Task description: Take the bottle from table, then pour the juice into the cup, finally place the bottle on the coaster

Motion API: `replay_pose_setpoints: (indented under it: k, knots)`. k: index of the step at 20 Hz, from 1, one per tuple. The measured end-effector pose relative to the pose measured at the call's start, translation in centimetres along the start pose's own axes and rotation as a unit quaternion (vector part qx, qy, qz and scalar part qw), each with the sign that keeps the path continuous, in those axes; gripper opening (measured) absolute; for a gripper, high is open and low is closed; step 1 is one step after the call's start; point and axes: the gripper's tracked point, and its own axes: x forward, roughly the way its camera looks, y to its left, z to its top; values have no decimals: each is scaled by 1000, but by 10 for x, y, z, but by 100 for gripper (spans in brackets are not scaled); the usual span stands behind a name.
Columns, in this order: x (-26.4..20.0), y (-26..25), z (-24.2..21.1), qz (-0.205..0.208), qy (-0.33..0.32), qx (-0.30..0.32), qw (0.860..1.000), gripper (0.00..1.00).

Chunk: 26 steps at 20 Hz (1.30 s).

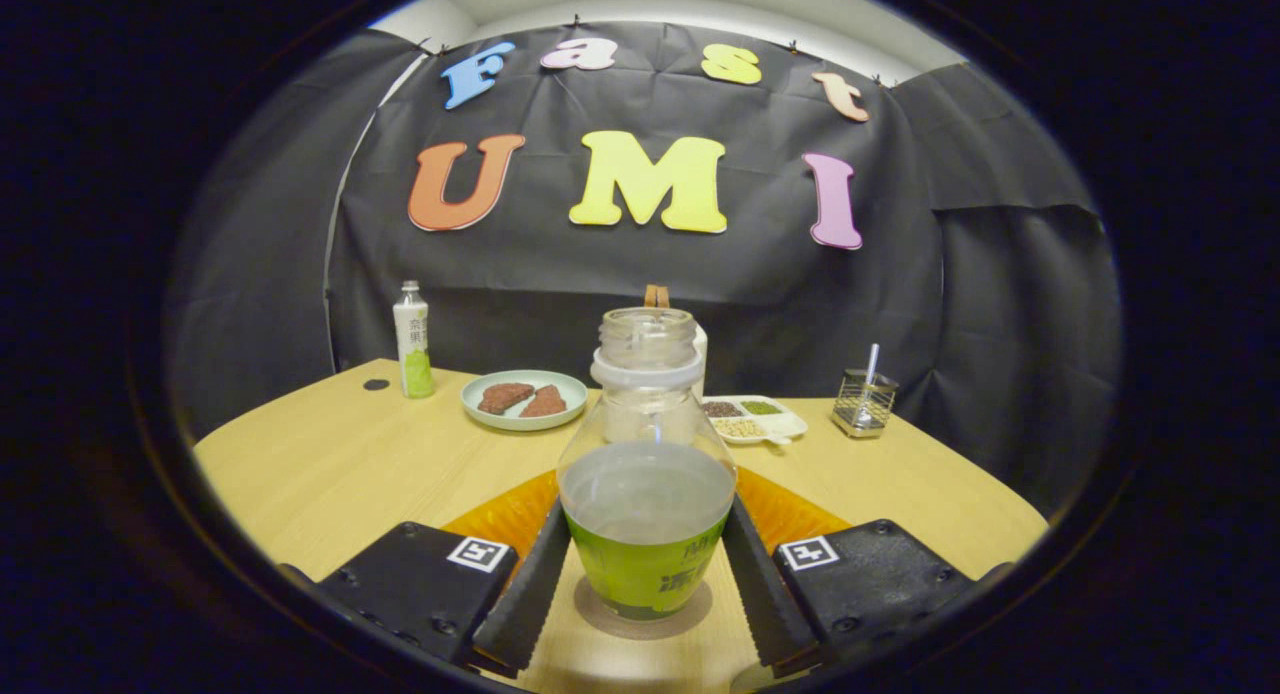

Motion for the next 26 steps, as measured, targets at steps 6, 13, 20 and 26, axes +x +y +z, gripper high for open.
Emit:
replay_pose_setpoints:
  k: [6, 13, 20, 26]
  knots:
    - [5, 6, -16, 18, 25, 11, 999, 88]
    - [-1, -5, -15, -5, 27, 7, 1000, 89]
    - [-22, 2, -16, -3, 22, 7, 1000, 91]
    - [-48, 2, -16, -2, -7, -12, 1000, 91]
